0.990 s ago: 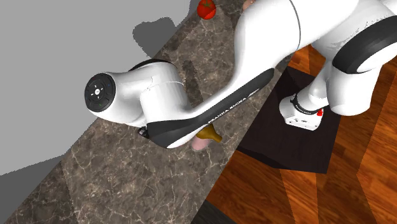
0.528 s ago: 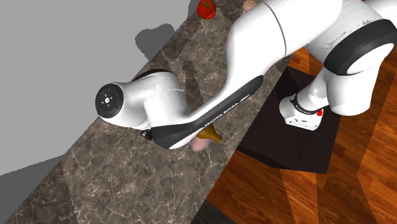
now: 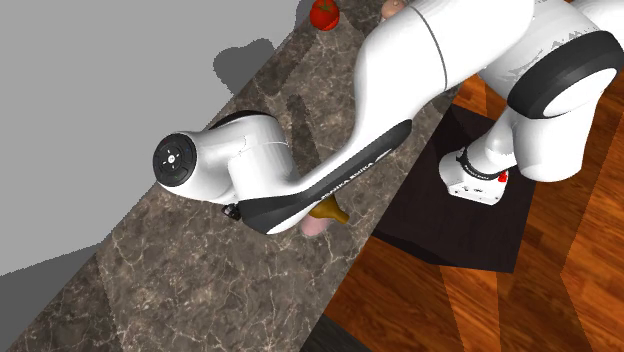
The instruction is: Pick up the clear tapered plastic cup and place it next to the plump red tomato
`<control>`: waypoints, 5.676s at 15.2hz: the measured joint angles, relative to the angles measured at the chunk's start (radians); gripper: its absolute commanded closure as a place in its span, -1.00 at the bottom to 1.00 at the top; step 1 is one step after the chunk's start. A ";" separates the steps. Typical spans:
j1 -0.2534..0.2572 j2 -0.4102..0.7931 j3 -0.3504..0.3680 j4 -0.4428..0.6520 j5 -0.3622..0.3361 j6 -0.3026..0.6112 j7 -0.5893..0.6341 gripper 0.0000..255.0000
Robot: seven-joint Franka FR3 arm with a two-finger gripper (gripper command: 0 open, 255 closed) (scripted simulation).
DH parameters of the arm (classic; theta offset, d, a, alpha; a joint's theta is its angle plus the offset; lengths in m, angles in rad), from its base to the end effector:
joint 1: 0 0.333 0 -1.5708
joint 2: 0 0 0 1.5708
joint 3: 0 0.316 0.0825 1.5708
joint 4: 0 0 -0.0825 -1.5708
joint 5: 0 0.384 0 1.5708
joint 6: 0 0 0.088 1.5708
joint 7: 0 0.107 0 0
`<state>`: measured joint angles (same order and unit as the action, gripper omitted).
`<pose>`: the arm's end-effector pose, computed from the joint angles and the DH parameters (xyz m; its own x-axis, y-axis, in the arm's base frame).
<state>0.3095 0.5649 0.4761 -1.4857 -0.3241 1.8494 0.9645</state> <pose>0.5354 0.4260 0.3611 0.9924 -0.1171 -0.0374 -0.1109 -0.9841 0.1387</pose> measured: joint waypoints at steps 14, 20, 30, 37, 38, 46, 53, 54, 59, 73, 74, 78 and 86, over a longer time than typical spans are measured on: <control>0.001 -0.012 0.004 0.023 0.007 -0.033 -0.005 1.00; 0.001 -0.036 0.011 0.066 0.019 -0.097 -0.018 1.00; 0.015 -0.049 0.017 0.186 0.030 -0.225 -0.037 1.00; 0.035 -0.038 0.017 0.296 0.028 -0.322 -0.048 1.00; 0.041 -0.031 0.016 0.320 0.026 -0.338 -0.048 1.00; 0.077 0.000 0.013 0.486 0.013 -0.470 -0.064 1.00; -0.008 -0.107 0.018 0.364 0.050 -0.448 -0.113 1.00; -0.042 -0.147 0.017 0.306 0.064 -0.425 -0.134 1.00; -0.171 -0.298 -0.003 0.101 0.123 -0.347 -0.246 1.00; -0.396 -0.530 -0.139 -0.183 0.196 -0.234 -0.586 1.00; -0.408 -0.536 -0.150 -0.190 0.196 -0.230 -0.608 1.00; -0.459 -0.579 -0.199 -0.250 0.202 -0.198 -0.707 1.00; -0.553 -0.571 -0.296 -0.239 0.188 -0.178 -0.894 1.00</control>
<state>-0.2433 -0.0065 0.1805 -1.7242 -0.1364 1.6711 0.0701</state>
